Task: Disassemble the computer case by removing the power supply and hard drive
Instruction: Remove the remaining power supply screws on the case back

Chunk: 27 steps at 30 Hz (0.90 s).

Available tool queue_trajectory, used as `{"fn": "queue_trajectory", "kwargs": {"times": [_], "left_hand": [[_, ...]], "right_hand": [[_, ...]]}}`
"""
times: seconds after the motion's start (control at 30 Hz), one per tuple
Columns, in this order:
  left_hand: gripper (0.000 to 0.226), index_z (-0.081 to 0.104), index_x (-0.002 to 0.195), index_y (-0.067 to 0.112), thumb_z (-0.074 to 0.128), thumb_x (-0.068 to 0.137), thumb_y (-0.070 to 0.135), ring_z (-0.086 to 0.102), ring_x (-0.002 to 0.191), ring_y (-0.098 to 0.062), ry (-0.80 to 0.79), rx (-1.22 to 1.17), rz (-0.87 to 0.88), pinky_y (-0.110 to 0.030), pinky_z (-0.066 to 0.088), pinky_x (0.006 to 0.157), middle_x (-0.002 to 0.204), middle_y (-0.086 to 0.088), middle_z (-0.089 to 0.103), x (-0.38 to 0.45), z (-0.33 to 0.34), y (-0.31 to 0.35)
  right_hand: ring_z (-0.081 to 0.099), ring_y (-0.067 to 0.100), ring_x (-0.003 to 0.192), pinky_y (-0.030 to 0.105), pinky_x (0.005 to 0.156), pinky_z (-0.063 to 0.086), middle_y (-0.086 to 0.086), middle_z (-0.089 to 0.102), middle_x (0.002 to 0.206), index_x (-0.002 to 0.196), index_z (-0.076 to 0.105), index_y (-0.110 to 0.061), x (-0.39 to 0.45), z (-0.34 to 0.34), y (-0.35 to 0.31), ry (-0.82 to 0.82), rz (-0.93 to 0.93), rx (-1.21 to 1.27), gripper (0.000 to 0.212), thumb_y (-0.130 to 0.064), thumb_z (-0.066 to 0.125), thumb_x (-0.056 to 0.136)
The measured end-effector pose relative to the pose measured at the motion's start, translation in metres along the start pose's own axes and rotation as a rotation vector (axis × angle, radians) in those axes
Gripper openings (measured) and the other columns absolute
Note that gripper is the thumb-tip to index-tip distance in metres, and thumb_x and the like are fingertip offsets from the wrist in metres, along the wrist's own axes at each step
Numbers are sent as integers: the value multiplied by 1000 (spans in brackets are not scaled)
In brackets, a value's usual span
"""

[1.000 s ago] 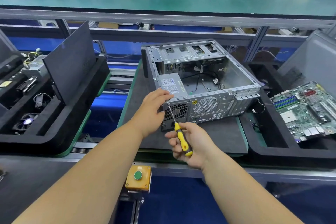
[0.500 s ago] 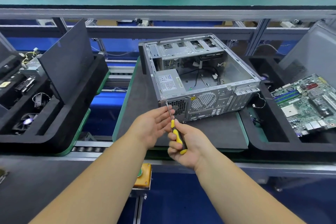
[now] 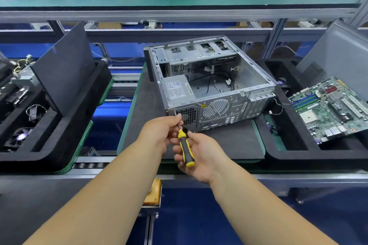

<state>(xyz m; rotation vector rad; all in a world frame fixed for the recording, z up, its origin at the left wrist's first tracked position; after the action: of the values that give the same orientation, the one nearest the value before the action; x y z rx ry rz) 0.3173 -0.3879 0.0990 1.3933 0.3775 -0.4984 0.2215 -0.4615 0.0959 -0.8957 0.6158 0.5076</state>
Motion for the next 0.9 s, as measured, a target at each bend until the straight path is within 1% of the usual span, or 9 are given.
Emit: {"fn": "queue_trajectory", "kwargs": {"times": [0.13, 0.3, 0.4, 0.47, 0.53, 0.63, 0.7, 0.8, 0.9], "left_hand": [[15, 69, 78, 7, 71, 88, 18, 48, 40, -6, 10, -10, 4, -18, 40, 39, 56, 2, 64, 2, -1, -1], [14, 71, 80, 10, 67, 91, 17, 54, 41, -3, 30, 13, -16, -17, 46, 44, 61, 3, 70, 0, -1, 0], [14, 72, 83, 10, 65, 93, 16, 58, 46, -3, 21, 1, -2, -16, 47, 46, 62, 3, 71, -3, 1, 3], [16, 72, 83, 10, 62, 95, 15, 58, 48, -4, 17, -5, 6, -17, 48, 48, 62, 4, 71, -4, 1, 5], [17, 72, 84, 10, 60, 96, 14, 57, 49, -5, 5, -25, 5, -22, 49, 57, 63, 3, 71, -4, 3, 4], [19, 71, 85, 10, 58, 97, 13, 56, 45, -4, -1, -45, -4, -27, 48, 64, 61, 4, 70, -4, 5, 3], [21, 70, 85, 10, 55, 99, 11, 60, 46, -2, -17, -50, 21, -25, 48, 63, 61, 5, 70, -5, 8, 4], [23, 70, 89, 10, 50, 101, 11, 64, 52, -1, -43, -43, 48, -22, 49, 62, 64, 6, 71, -8, 10, 7], [25, 70, 91, 11, 48, 101, 11, 66, 55, 0, -55, -44, 40, -20, 51, 58, 66, 7, 72, -10, 10, 9]], "right_hand": [[60, 13, 52, 23, 50, 46, 2, 65, 66, 107, 69, -8, 0, -5, 1, 37, -11, -12, 41, -37, 41, 104], [57, 9, 51, 20, 50, 46, -1, 64, 65, 94, 69, -11, 1, -6, 1, 33, -15, -7, 28, -34, 54, 100], [56, 9, 51, 21, 51, 45, -1, 62, 65, 92, 68, -11, 2, -3, -1, 18, -23, -9, 25, -34, 59, 97], [56, 11, 51, 21, 50, 45, 1, 62, 66, 96, 68, -11, 2, -1, -2, 2, -33, -2, 28, -36, 57, 97], [58, 13, 52, 22, 50, 46, 3, 64, 67, 107, 69, -9, 1, 0, 0, -18, -34, -12, 38, -42, 51, 100], [59, 14, 53, 22, 51, 47, 3, 65, 69, 118, 67, -7, -1, -2, 4, -41, -29, -22, 45, -42, 44, 102], [58, 13, 52, 22, 50, 46, 2, 65, 68, 114, 66, -8, -1, -4, 2, -32, -50, -30, 38, -39, 49, 101], [57, 11, 51, 22, 50, 46, 0, 64, 66, 98, 67, -10, 0, -9, -1, 13, -53, -57, 26, -36, 62, 95], [57, 10, 51, 20, 50, 47, 0, 61, 64, 86, 68, -12, 1, -5, 0, 15, -33, -48, 20, -31, 69, 91]]}}
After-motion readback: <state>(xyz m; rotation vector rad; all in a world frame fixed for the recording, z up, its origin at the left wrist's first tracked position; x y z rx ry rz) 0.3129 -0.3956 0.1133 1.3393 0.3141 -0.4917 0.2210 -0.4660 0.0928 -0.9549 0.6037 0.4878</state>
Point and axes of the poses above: each hand's wrist, its own x-axis towards the middle knuckle, its own z-axis out of the palm, y = z × x, the point moved 10 cm from there along x, towards the middle knuckle
